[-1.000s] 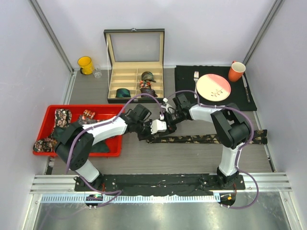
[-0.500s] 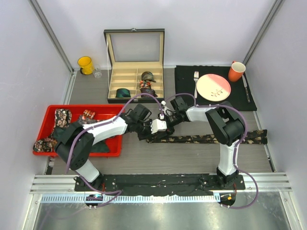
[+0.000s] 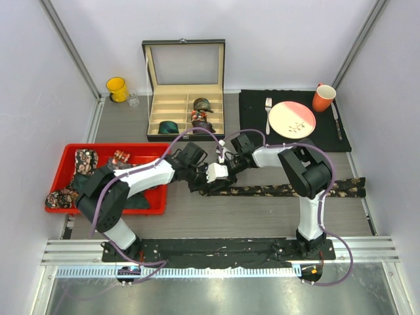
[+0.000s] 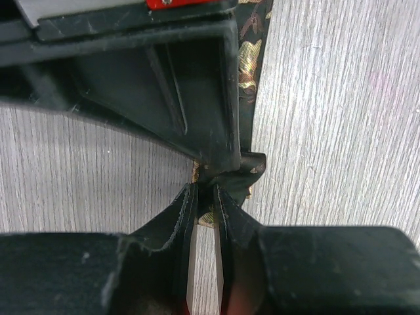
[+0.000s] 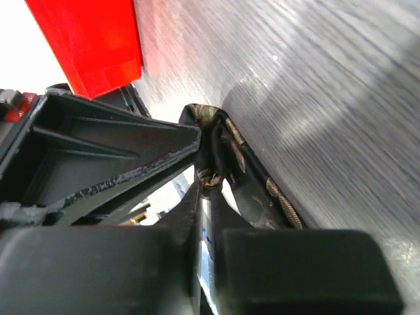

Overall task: Roll the ties
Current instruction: Roll the tie at the center of the board.

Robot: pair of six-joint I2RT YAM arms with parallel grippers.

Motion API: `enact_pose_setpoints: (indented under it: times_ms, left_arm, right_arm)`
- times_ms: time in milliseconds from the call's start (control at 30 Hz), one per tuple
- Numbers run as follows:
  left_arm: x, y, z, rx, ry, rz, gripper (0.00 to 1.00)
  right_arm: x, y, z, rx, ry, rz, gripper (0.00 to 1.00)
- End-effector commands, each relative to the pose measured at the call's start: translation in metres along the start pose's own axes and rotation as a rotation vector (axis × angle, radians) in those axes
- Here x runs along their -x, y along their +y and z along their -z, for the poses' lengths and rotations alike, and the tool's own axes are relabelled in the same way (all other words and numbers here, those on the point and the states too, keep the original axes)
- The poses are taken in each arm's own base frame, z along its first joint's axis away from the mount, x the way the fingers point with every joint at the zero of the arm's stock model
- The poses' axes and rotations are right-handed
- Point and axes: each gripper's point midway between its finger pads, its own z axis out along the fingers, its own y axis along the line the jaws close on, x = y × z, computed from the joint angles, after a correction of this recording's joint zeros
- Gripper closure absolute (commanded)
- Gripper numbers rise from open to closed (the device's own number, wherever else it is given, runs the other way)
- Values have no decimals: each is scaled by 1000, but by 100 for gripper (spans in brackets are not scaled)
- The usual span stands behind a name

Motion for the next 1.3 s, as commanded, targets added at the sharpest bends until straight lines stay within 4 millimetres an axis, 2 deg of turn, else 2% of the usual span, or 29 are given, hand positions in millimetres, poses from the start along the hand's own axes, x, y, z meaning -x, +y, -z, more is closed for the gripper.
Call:
enact_pose_setpoints:
  times_ms: [0,100,133,200,233,333,433,600,667,800,900,1000,1033,1100,1133,1200,1233,1267]
  left_arm:
    - [18,7,6,20,-47,-5,81]
    - [19,4,9,20,-60,-12,77]
    - [22,5,13,31,-73,-18,66]
    - [26,4,18,34,-92,-26,56]
    - [29,5,24,44,-109,-34,48]
    - [31,3,29,49,-126,-68,38]
    - [32,2,31,49,-128,-75,31]
    - [31,5,23,37,-103,-72,25]
    - [37,8,20,38,-103,-85,24]
    - [41,6,8,22,-77,-121,24]
    - [42,3,0,-1,-64,-136,31]
    - [39,-3,-7,-26,-46,-142,43]
    - [36,-3,-10,-31,-37,-141,51]
    - [34,-4,-13,-33,-23,-142,58]
    - [33,-4,-13,-33,-19,-141,62]
    - [32,-3,-16,-30,-8,-139,65]
    - [31,-2,-16,-24,-4,-133,68]
    - [32,0,-17,-15,-4,-129,69]
  right_arm:
    - [12,8,2,3,-17,44,99]
    - [16,7,9,-11,-27,55,99]
    - [17,6,12,-14,-33,50,99]
    - [18,7,19,-18,-33,59,99]
    - [19,7,23,-19,-39,58,99]
    - [14,7,28,-23,-30,70,99]
    - [8,3,30,-33,-9,67,99]
    - [2,-2,35,-42,5,61,99]
    - [0,-5,38,-49,10,63,99]
    - [-3,-7,41,-60,17,73,99]
    - [-4,-9,42,-65,18,72,99]
    - [-3,-11,43,-68,16,72,99]
    - [-2,-10,43,-67,16,72,99]
    - [-2,-9,42,-59,18,70,98]
    - [-3,-6,43,-45,22,68,92]
    - [-3,-3,44,-32,20,58,77]
    - [-4,-1,44,-23,23,54,64]
    - [-4,2,45,-11,24,55,58]
